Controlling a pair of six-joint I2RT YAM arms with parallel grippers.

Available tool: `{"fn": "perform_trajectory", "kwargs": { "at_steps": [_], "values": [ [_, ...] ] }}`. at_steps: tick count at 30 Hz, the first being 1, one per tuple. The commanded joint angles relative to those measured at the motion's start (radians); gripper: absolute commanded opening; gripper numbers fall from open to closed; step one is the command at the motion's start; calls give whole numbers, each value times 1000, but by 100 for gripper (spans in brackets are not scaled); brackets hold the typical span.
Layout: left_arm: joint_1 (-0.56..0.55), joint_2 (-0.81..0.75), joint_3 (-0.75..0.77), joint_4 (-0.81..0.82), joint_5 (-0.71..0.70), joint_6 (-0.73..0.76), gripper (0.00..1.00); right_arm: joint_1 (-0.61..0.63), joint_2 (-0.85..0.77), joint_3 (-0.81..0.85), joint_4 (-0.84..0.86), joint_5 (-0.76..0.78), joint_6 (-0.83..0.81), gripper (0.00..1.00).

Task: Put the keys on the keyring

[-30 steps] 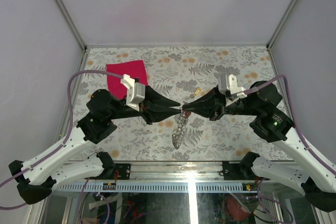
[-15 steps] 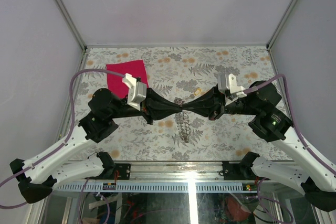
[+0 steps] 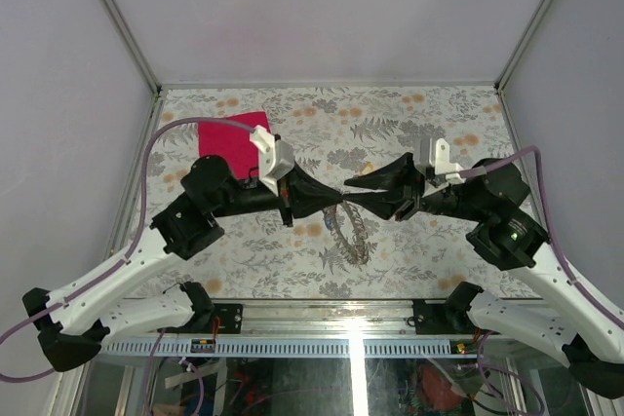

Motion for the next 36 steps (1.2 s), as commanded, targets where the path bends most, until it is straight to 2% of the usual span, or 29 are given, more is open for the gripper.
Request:
{"fn": "perform_trajectory", "kwargs": {
  "at_steps": [1,8,16,21,29,36],
  "values": [
    [-1,42,84,-166,-151,2,0,6,-69,-30,55,199,-26,35],
    [-1,128,121,-318,-315,-74,0,6,-107,-81,-84,467,23,44],
    [-1,262,210,-511,-356,-80,0,6,-157,-228,-139,599,144,47],
    [-1,354,313,-687,-365,-35,0,6,-175,-308,-133,615,195,47],
    [0,523,469,-945,-393,3,0,6,-220,-444,-33,613,280,49],
    [2,652,572,-1108,-391,19,0,6,-242,-506,-3,616,303,50]
  ]
}}
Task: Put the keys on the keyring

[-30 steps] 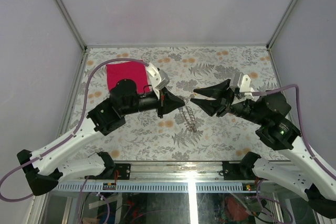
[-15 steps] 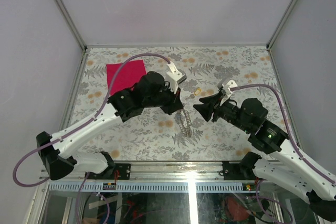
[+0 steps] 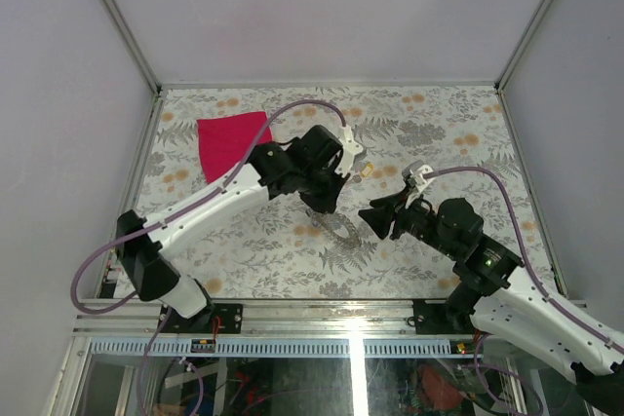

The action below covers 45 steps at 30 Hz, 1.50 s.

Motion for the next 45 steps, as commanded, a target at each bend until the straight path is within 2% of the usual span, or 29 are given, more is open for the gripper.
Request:
{"fn": "perform_trajectory", "kwargs": {
  "at_steps": [1,6,14,17,21,27,32,39,45],
  "values": [
    [2,55,88,-152,-12,31,0,6,-21,-15,89,19,29,50],
    [3,114,135,-234,-33,36,0,5,-48,-73,126,-10,41,50],
    [4,149,201,-306,-17,49,0,5,-82,-194,299,-142,36,55],
    [4,156,229,-326,36,75,0,6,-54,-212,367,-199,15,57],
    [-2,139,248,-329,156,161,0,5,-26,-213,456,-292,-45,52],
    [-38,80,241,-327,207,278,0,6,-67,-155,381,-423,-229,47],
    [-155,38,224,-324,176,355,0,5,-103,-76,234,-480,-347,43],
    [-207,20,231,-305,182,382,0,6,-58,4,154,-580,-379,41],
    [-211,-28,215,-258,205,396,0,5,-107,-7,161,-597,-377,42]
  ]
}}
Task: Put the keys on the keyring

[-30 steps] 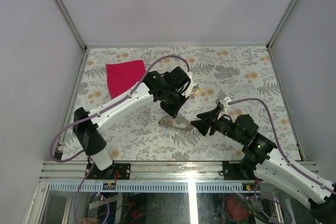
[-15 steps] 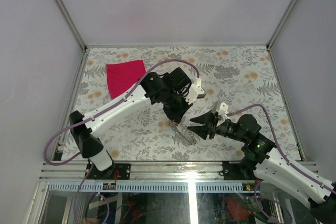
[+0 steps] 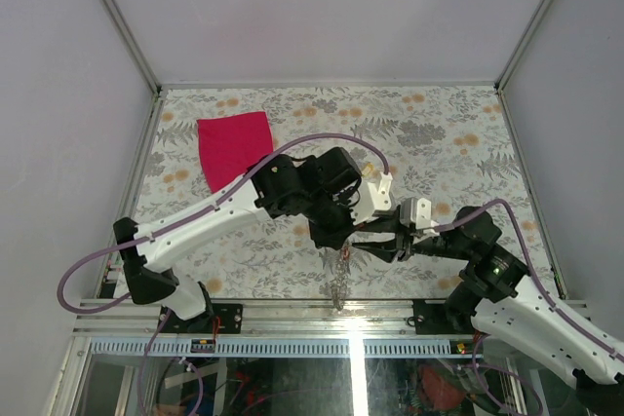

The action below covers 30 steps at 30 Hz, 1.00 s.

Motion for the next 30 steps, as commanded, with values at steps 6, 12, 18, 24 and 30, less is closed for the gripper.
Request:
{"fn": "perform_trajectory", "kwargs": {
  "at_steps": [6,12,18,24,30],
  "values": [
    [-8,-101,-13,89,66,50,0,6,-50,24,40,-75,21,42],
    [-19,-100,-13,89,81,59,0,5,15,0,144,-126,79,43],
    [-24,-102,-6,89,78,61,0,6,66,-13,224,-186,132,41],
    [-29,-102,2,89,80,64,0,5,89,-30,235,-211,148,38],
    [-32,-103,10,91,79,65,0,6,108,-42,247,-226,162,31]
  ]
}}
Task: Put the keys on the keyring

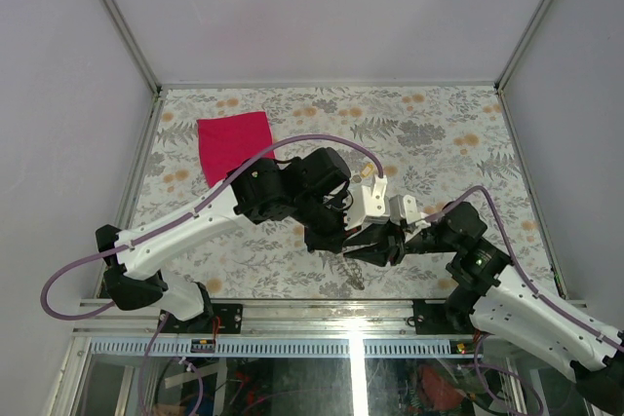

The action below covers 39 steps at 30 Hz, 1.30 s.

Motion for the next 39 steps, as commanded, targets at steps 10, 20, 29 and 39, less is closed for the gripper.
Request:
{"fn": "perform_trajectory", "kwargs": {
  "at_steps": [10,20,29,39],
  "values": [
    [-10,-31,19,79,16,14,0,5,26,-3,92,-30,41,5],
    [-10,-156,-56,248,-71,-38,0,6,0,-4,146,91,79,0],
    [-10,-309,-177,445,-160,-102,16,5,-7,-56,415,239,214,0],
    [-10,-564,-463,926,-298,-263,25,5,19,-53,683,340,309,0]
  ]
}}
